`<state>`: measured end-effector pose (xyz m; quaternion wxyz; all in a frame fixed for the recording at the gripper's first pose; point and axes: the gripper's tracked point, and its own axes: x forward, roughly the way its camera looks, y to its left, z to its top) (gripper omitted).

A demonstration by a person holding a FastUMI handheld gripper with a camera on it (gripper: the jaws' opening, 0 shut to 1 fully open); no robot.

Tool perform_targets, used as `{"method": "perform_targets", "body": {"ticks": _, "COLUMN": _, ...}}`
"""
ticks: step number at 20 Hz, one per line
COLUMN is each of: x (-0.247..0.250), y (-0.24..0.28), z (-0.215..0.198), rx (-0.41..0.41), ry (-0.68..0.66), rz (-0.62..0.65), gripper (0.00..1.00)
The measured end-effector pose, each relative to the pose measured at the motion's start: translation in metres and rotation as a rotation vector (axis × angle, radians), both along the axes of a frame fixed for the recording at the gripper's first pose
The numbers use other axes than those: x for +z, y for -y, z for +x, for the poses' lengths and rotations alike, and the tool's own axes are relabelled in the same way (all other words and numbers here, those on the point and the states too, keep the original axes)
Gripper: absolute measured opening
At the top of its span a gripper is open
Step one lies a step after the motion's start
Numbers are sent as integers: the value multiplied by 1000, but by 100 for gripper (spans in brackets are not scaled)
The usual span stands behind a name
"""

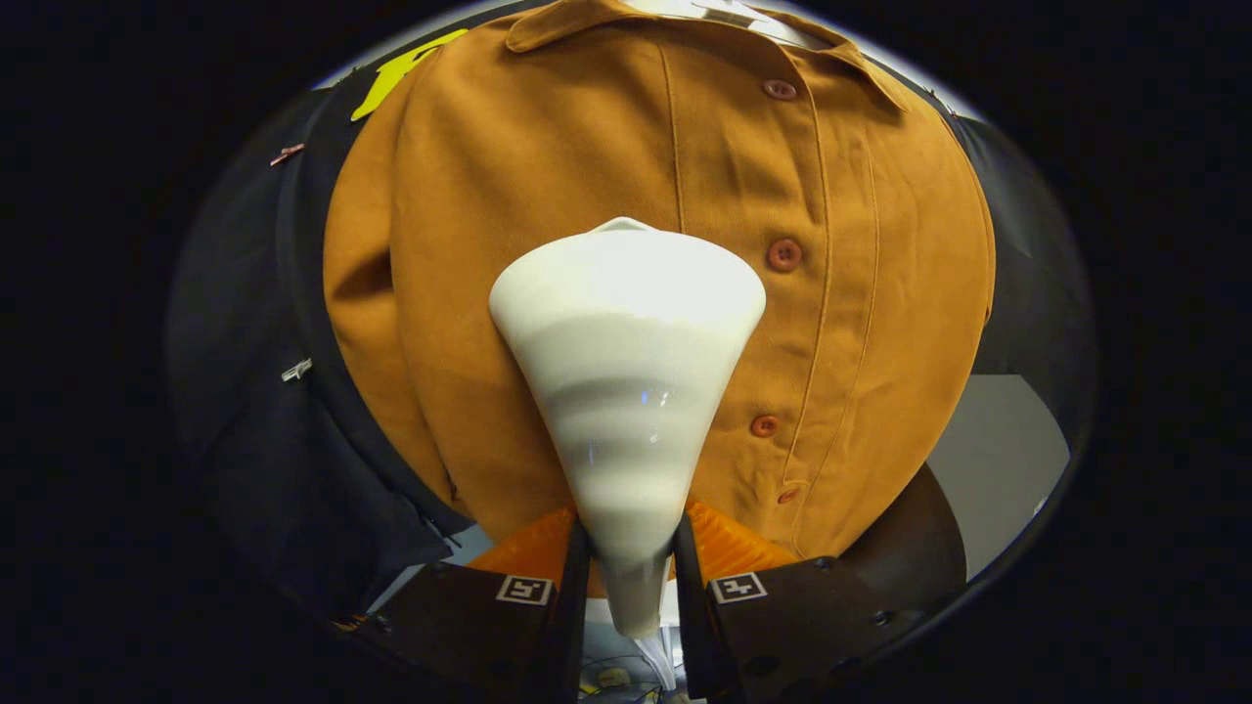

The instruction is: Iron the clothes twice with a garment steamer, once on the left side and once on the right side.

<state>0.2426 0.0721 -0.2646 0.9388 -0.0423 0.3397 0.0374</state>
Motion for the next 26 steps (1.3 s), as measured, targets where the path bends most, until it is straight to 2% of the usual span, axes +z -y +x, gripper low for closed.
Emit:
{"method": "perform_targets", "body": {"ticks": 12, "x": -66, "y": 6, "z": -48, "rx": -17, "ry": -213, "rz": 59, "gripper": 44}}
{"method": "perform_targets", "body": {"ticks": 16, "x": -67, "y": 11, "z": -67, "rx": -11, "ry": -236, "rz": 62, "gripper": 44}}
{"method": "perform_targets", "body": {"ticks": 22, "x": -9, "y": 21, "z": -62, "rx": 34, "ry": -80, "rz": 87, "gripper": 44}}
{"method": "perform_targets", "body": {"ticks": 26, "x": 46, "y": 47, "z": -49, "rx": 15, "ry": 58, "rz": 86, "gripper": 44}}
